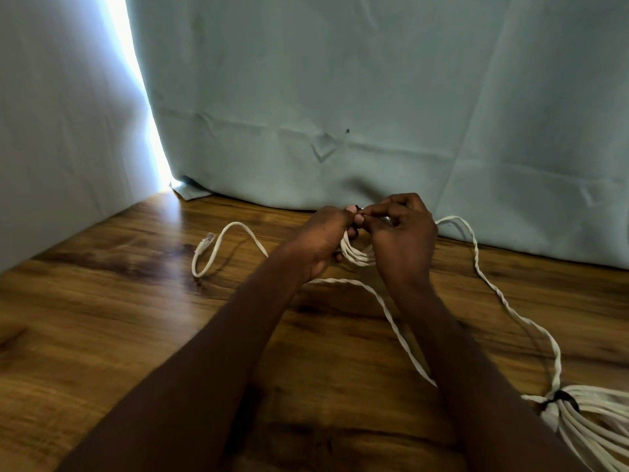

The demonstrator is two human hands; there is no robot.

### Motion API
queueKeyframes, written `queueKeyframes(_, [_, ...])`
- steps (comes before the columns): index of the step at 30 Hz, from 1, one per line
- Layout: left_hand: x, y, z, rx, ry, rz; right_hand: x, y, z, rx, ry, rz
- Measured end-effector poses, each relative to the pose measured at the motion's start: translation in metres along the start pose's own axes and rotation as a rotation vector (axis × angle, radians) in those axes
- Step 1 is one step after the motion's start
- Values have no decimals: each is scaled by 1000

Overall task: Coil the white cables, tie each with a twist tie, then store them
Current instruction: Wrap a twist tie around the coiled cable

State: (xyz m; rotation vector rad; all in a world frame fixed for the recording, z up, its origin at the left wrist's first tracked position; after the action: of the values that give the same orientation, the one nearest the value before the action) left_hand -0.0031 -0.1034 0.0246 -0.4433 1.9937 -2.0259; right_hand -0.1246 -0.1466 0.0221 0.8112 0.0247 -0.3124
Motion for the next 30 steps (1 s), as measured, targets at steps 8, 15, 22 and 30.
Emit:
queueKeyframes(8, [-4,4,1,-110,44,-24,2,0,-1,-27,119,0])
queueKeyframes(15, [0,6,8,-79,-46,-53,-2,2,-4,-6,-61,-163])
queueKeyframes(22, [1,5,7,-69,-77,-31,-7,7,-11,-101,-83,-412])
queueKeyframes(30, [22,6,-1,-149,-4,-206,-8,18,-13,-292,-214,-432])
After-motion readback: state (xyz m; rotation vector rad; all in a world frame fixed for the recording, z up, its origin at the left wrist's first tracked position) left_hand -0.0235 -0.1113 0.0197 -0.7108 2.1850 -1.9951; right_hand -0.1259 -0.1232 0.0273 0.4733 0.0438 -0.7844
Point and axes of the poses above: each hand's wrist, its own z-axis towards the middle knuckle, its own x-axis out of the palm, y = z × x, the point moved 2 cm from there along z, towards the middle knuckle, and after that the axes turned 7 degrees about -y, right-handed, at the moved point
